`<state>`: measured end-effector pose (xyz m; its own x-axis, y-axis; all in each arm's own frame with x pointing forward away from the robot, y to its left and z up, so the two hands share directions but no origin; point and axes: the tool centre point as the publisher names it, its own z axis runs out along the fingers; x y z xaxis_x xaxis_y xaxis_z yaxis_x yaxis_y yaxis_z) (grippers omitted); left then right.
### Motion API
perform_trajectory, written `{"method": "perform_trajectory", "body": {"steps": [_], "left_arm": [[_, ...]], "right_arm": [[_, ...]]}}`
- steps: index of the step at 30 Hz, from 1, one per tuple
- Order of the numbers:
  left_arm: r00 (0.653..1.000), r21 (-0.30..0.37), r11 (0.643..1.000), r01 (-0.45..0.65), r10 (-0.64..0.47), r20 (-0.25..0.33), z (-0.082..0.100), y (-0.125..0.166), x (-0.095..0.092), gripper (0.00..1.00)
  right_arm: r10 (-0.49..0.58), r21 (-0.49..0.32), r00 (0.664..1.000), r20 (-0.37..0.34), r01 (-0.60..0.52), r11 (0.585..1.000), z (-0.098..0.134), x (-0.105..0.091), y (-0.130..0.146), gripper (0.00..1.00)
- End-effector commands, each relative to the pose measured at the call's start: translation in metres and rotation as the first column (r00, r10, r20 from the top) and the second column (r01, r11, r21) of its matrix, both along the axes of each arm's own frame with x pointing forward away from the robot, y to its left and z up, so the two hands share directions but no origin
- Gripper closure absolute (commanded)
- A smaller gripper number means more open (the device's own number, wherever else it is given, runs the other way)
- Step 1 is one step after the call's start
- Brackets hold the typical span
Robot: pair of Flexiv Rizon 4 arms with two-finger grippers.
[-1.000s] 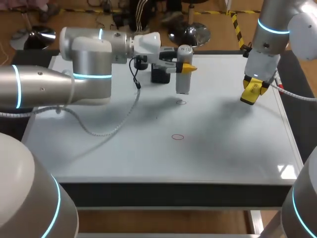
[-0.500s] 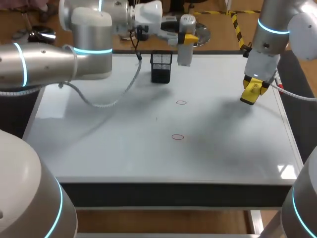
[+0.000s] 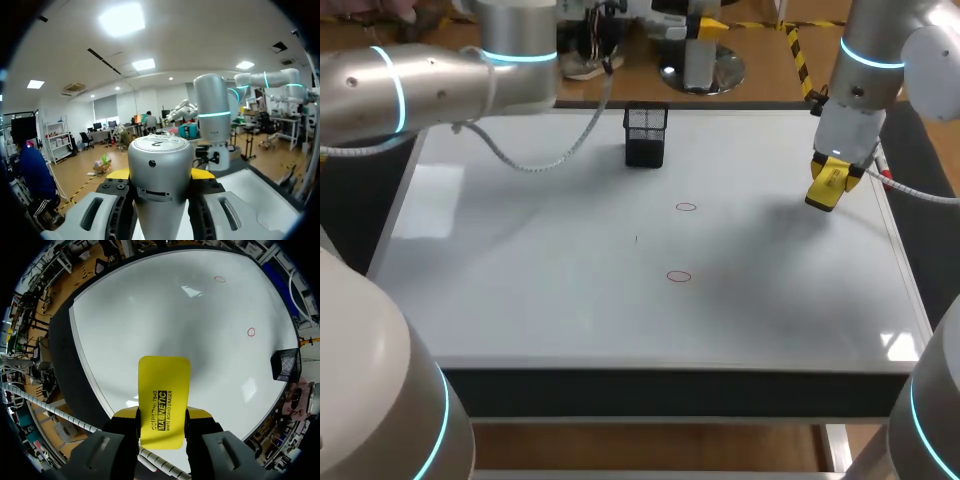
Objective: Pick up the inspection probe, press it on each red-marked spot on the whiteboard one by one, put down the probe, pick up the eraser, and wipe off all the red marks.
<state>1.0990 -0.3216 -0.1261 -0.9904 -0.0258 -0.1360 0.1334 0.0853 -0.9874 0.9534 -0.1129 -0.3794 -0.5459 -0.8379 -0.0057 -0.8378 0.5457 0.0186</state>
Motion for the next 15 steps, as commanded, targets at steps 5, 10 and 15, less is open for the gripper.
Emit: {"method": "perform_trajectory", "body": {"steps": [5, 10, 15], "left_arm": [[0.997, -0.003, 0.997, 0.071, -0.071, -0.043, -0.003, -0.007, 0.025, 1.0], [0.996, 0.006, 0.997, 0.071, -0.07, -0.057, -0.009, -0.007, 0.03, 1.0], [0.995, 0.007, 0.998, 0.066, -0.065, -0.071, -0.012, -0.005, 0.034, 1.0]], "right_arm": [[0.002, -0.003, 1.0, -0.001, -0.002, 1.0, 0.001, 0.0, -0.001, 1.0], [0.002, -0.003, 1.0, -0.001, -0.002, 1.0, 0.001, 0.0, -0.001, 1.0], [0.002, -0.003, 1.0, -0.001, -0.002, 1.0, 0.001, 0.0, -0.001, 1.0]]}}
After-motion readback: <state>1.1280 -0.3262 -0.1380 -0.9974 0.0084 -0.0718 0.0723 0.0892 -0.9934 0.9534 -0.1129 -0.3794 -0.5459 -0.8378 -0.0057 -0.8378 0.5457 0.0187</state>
